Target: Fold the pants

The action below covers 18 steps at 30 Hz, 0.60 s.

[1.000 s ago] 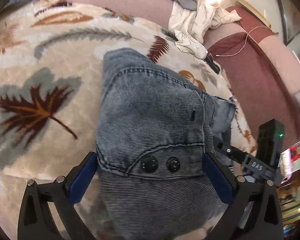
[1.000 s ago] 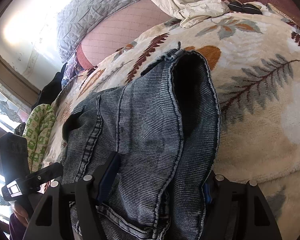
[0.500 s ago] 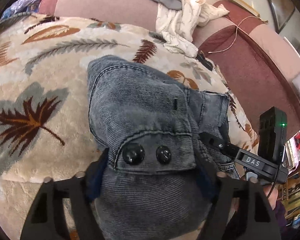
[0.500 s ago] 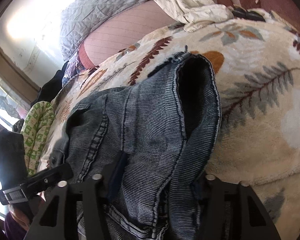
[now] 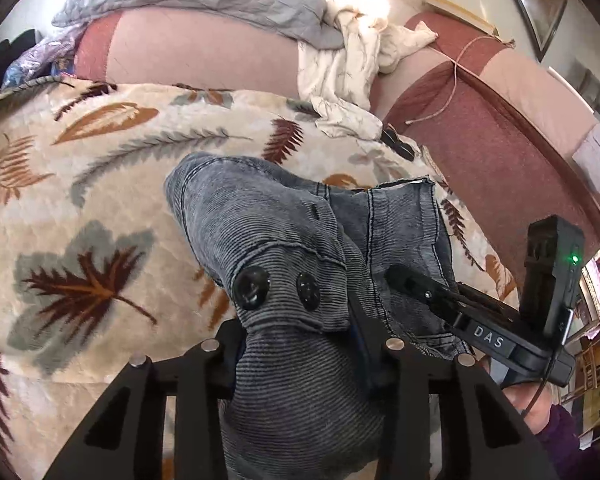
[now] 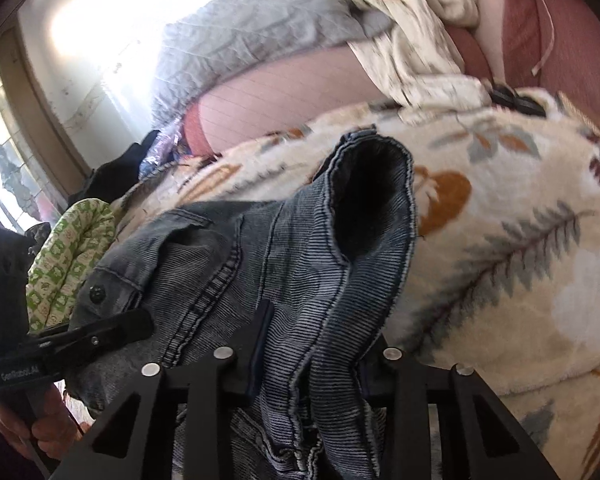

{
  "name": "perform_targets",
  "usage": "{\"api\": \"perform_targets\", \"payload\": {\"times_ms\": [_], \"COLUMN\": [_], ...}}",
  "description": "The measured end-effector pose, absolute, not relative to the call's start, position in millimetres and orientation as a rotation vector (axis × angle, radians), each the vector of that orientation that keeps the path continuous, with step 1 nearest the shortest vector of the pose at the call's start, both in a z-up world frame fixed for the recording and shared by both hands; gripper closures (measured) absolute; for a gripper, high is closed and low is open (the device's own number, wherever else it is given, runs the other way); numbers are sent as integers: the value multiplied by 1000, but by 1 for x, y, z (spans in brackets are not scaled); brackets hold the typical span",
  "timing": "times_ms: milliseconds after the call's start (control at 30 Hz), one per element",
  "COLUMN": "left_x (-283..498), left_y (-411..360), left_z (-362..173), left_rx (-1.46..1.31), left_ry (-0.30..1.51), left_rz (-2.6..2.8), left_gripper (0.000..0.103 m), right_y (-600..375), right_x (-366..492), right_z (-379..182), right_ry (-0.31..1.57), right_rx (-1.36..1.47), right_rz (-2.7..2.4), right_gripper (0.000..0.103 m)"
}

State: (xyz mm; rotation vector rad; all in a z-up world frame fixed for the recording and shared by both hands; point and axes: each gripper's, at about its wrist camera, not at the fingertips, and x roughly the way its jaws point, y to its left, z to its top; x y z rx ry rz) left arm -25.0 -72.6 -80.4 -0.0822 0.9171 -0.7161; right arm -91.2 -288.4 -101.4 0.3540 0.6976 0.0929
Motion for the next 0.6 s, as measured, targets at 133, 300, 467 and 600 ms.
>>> {"api": "perform_targets", "payload": {"times_ms": [133,300,467,600], "left_x": [-30,-38,-45,-41], "left_y": [-55,-37,-24,-10], "left_z": [-61,-43,-55,-88], "left_rx": [-71,-46,-6,-33], "left_ry": [858,792,804,889], "left_rz": [-685,-642,-574,-512], "left_gripper": [61,61,61,60], "right_y": [-268,-241,-220,-205], "right_x": [-91,-94,-85,-73], "right_z": [-92,-76,-85,-108], "right_ry": [664,586,627,734], "right_rx": [321,266,261,216], "right_rz": [134,173,208,205], "right_gripper": [70,70,70,70]}}
